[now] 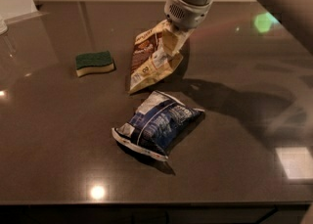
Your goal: Move brown chip bag near blue chip bag
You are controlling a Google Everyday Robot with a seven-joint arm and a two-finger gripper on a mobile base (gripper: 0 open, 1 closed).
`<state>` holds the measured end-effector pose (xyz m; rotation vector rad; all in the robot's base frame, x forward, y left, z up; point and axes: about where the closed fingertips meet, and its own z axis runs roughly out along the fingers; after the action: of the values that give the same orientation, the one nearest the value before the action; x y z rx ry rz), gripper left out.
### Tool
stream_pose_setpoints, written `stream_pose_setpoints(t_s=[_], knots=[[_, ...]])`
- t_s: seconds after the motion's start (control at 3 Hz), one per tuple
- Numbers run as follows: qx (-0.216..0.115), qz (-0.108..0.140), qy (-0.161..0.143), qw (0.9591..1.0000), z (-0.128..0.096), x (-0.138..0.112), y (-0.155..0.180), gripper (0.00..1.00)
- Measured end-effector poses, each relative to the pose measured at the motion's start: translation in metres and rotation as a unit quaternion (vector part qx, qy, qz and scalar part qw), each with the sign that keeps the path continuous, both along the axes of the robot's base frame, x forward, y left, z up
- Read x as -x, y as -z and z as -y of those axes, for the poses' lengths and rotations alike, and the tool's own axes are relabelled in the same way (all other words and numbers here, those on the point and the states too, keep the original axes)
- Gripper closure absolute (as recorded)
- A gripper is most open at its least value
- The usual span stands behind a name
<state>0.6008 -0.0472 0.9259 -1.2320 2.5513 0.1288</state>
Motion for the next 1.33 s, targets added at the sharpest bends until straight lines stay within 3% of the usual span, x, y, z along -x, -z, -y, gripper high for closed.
stream_pose_setpoints(t_s=[0.67,1.33], knots=[[-0.019,0.012,-0.059,0.9980,-0.002,0.048,-0.044,1.00],[-0.022,0.001,-0.081,0.9965,0.002,0.076,-0.052,0.60]])
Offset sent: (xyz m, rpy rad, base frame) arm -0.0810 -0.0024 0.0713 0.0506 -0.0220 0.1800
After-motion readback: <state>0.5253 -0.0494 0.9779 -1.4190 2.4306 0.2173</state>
